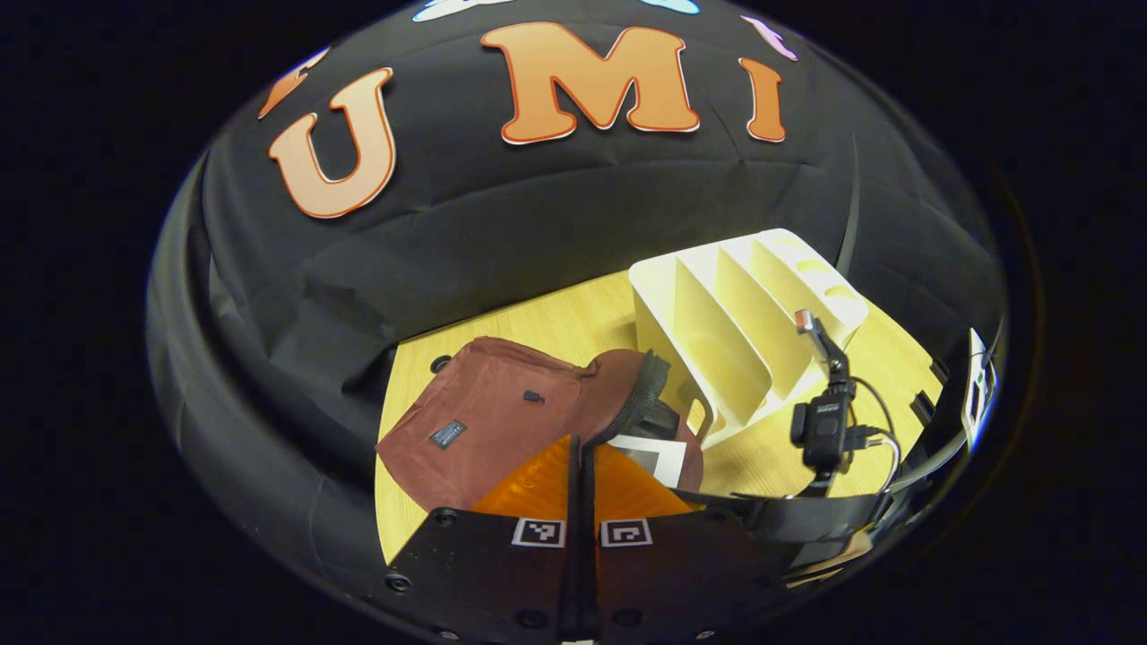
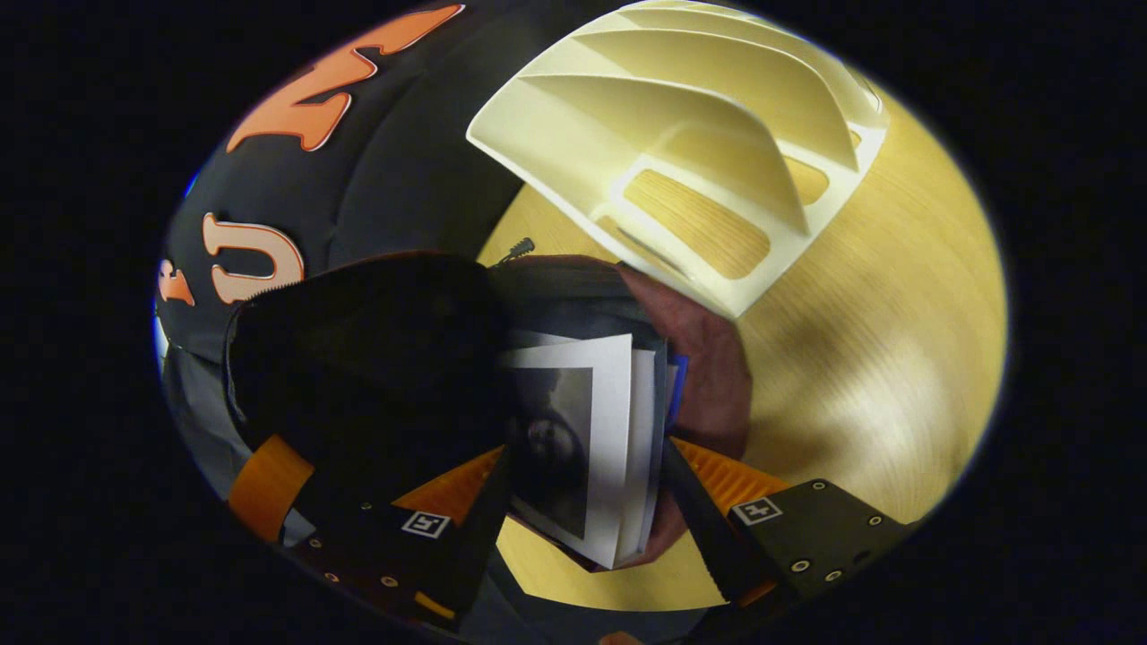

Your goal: Open the schoolbag, grab two books from the bookshelf and put them into the schoolbag.

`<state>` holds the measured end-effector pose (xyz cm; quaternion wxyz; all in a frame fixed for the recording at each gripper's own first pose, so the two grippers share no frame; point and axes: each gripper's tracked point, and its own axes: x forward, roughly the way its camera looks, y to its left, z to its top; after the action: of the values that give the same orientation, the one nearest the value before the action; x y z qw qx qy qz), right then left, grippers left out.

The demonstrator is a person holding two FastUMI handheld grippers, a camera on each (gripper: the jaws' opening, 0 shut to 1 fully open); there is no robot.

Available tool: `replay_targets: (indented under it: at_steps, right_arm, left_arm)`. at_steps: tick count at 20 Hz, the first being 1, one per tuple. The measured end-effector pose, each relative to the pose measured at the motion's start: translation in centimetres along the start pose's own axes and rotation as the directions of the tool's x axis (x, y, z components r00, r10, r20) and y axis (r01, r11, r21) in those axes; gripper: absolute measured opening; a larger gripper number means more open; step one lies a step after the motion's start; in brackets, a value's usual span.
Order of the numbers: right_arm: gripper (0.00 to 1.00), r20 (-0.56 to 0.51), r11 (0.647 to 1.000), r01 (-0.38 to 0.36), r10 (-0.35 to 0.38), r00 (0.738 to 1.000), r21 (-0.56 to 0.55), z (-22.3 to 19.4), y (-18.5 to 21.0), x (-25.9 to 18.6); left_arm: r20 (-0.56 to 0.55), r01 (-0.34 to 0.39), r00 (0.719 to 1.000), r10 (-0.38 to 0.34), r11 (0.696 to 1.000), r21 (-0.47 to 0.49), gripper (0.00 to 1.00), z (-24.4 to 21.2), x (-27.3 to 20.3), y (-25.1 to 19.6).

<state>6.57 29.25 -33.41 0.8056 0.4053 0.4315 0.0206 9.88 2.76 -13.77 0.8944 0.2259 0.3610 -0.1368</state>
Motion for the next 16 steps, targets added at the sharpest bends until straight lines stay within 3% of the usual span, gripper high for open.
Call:
replay_targets:
  at_steps: [5, 10, 15, 16]
  right_arm:
    - [0.98, 0.004, 0.998, 0.033, -0.032, 0.999, -0.046, 1.7, -2.0, -4.4]
    - [0.98, 0.082, 0.994, 0.075, -0.068, 0.994, -0.081, 7.0, -4.4, -8.5]
    - [0.98, 0.171, 0.987, 0.107, -0.085, 0.981, -0.121, 12.3, -6.6, -11.9]
    - [0.98, 0.188, 0.985, 0.116, -0.091, 0.978, -0.127, 13.0, -7.1, -12.4]
  left_arm:
    - [-0.007, -0.015, 1.000, 0.014, 0.994, -0.104, 0.01, -2.3, -1.0, -1.0]
    - [0.002, -0.030, 1.000, 0.031, 0.983, -0.182, 0.02, -3.5, -0.5, -3.3]
    - [-0.009, -0.002, 1.000, 0.000, 0.980, -0.201, 0.23, -4.5, 0.1, -6.4]
    - [-0.003, 0.023, 1.000, -0.024, 0.976, -0.218, 0.42, -4.5, 0.4, -7.2]
